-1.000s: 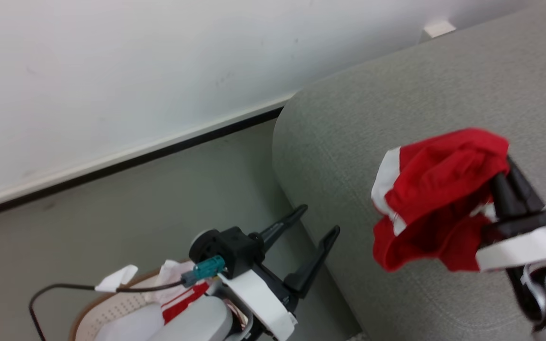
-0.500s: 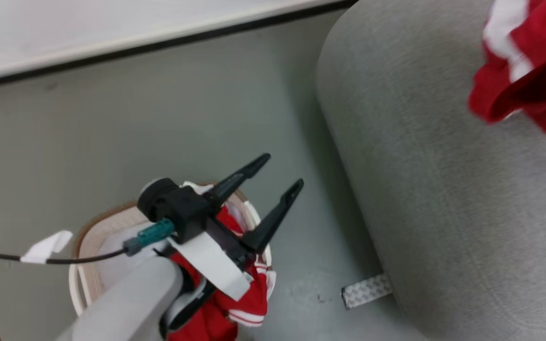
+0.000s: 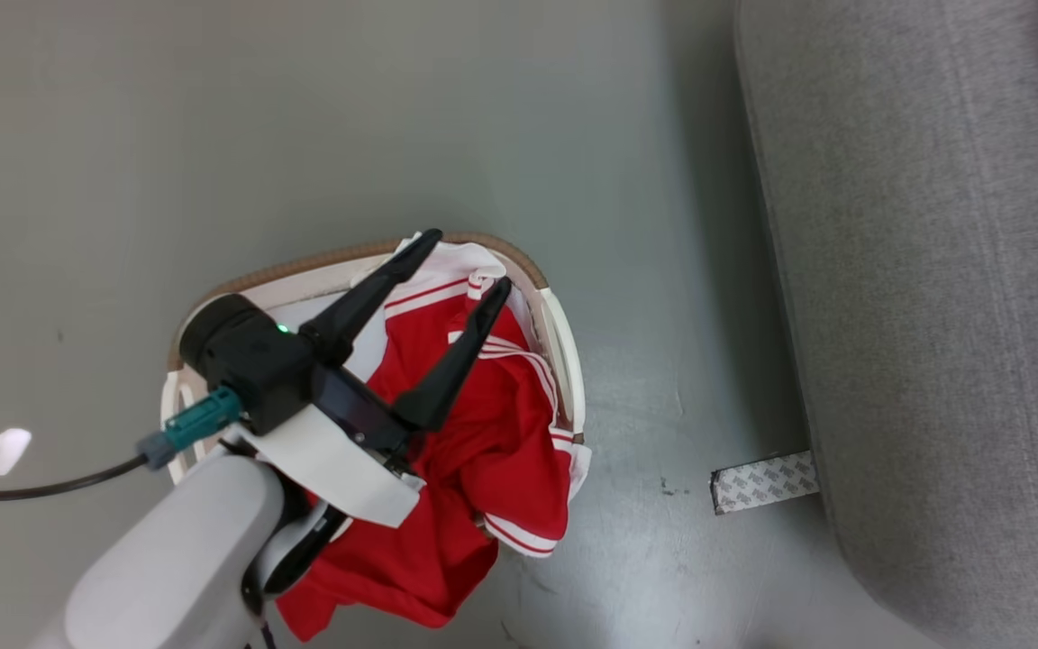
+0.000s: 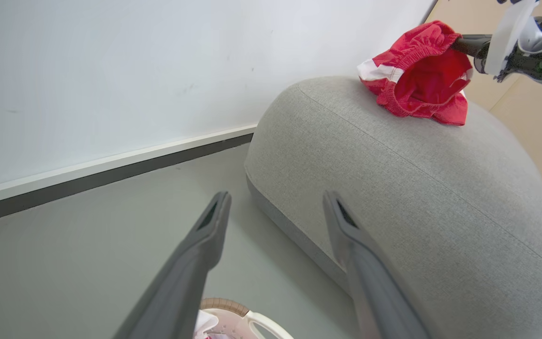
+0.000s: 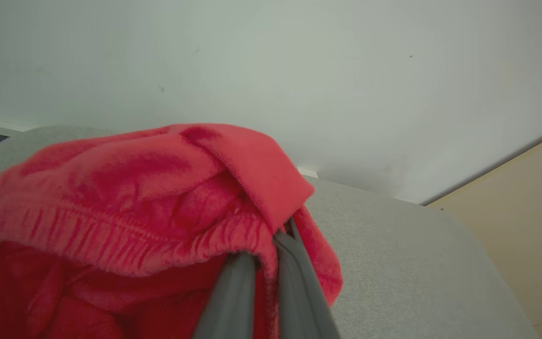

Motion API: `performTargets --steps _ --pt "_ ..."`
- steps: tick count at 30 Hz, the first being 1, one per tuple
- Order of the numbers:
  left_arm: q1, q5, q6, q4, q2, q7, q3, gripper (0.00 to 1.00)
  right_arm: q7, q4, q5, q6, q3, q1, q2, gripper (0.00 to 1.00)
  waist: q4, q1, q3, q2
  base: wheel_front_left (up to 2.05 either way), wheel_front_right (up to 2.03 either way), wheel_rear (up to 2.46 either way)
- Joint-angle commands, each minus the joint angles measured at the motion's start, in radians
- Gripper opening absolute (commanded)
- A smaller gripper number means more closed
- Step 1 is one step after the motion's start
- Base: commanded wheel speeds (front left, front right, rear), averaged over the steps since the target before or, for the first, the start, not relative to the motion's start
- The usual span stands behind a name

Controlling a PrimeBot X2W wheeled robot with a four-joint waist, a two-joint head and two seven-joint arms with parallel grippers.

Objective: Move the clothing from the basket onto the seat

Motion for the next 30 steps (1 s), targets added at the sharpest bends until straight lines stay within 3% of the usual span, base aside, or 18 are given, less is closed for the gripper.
performTargets --steps 1,4,9,10,12,13,22,30 --pt "-0.006 -0.018 0.005 0.000 0.009 -0.009 0.010 1.00 0.054 0.054 -0.009 -0.003 -0.012 0.008 0.027 0.00 0.004 -0.0003 0.016 0.0001 0.00 0.00 0.00" --pt "0.000 -0.021 0.005 0.008 0.007 -0.012 0.017 1.00 0.140 0.109 -0.016 -0.003 0.015 0.014 0.046 0.00 -0.003 -0.0003 0.013 0.0001 0.00 0.00 0.00" --pt "0.002 -0.038 -0.001 0.006 0.002 -0.015 0.023 1.00 0.155 0.135 -0.019 -0.003 0.023 0.006 0.059 0.00 -0.008 -0.0003 0.001 0.0001 0.00 0.00 0.00" --pt "0.003 -0.040 -0.002 0.007 0.003 -0.015 0.023 1.00 0.152 0.141 -0.018 -0.003 0.027 0.005 0.060 0.07 -0.010 -0.0003 -0.005 0.0001 0.00 0.00 0.00" --pt "0.008 -0.041 -0.003 0.014 0.003 -0.017 0.024 1.00 0.145 0.152 -0.015 -0.003 0.034 0.006 0.059 0.61 -0.013 -0.0003 -0.022 0.0001 0.00 0.00 0.00" --pt "0.012 -0.043 -0.002 0.018 0.001 -0.018 0.024 1.00 0.142 0.160 -0.011 -0.003 0.032 0.007 0.059 1.00 -0.014 -0.0003 -0.034 0.0001 0.00 0.00 0.00" --pt "0.099 -0.081 0.017 0.093 -0.037 -0.024 0.033 1.00 0.062 0.221 0.069 -0.003 0.146 0.063 0.080 1.00 -0.032 -0.0003 -0.257 0.0001 0.00 0.00 0.00" --pt "0.172 -0.067 0.073 0.153 -0.085 -0.025 0.103 1.00 -0.042 0.121 0.204 -0.003 0.314 0.143 0.034 1.00 -0.007 -0.0003 -0.479 0.0001 0.00 0.00 0.00"
